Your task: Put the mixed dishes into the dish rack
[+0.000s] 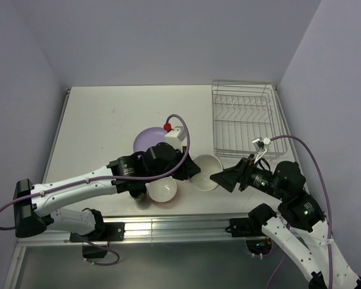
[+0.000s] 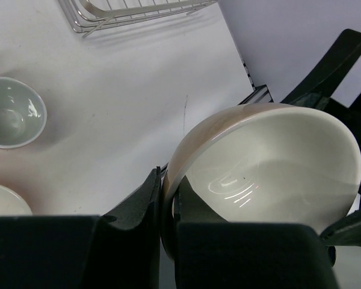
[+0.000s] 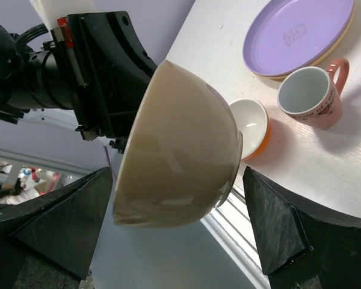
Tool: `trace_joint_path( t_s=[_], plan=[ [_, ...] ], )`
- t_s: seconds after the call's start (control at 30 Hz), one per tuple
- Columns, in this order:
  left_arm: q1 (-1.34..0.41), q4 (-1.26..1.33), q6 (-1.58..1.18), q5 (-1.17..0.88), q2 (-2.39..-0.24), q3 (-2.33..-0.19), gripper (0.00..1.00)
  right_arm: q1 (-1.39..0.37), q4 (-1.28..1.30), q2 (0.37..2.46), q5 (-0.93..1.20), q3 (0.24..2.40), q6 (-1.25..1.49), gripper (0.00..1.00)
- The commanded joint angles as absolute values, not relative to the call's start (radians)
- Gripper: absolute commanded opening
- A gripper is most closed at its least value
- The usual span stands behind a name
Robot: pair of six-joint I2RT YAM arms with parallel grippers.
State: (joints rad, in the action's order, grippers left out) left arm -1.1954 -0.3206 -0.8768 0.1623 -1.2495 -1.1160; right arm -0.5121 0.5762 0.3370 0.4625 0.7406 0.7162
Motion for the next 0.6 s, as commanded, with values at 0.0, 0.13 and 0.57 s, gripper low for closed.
trace_joint_path(
  t_s=[0.0, 0.13, 0.57],
  plan=[
    [-1.2, -0.195, -0.885, 0.15, -1.2, -1.166, 0.0, -0.515, 0.494, 0.334, 0.489, 0.721, 0.75, 0.96],
    [-1.2, -0.181, -0.89, 0.143, -1.209, -1.163, 0.0, -0.515, 0.468, 0.342, 0.495, 0.709, 0.764, 0.96],
    [-1.198, -0.158, -0.874, 0.129, -1.256, -1.187, 0.0, -0.515, 0.408, 0.333, 0.499, 0.68, 0.81, 0.75]
  ],
)
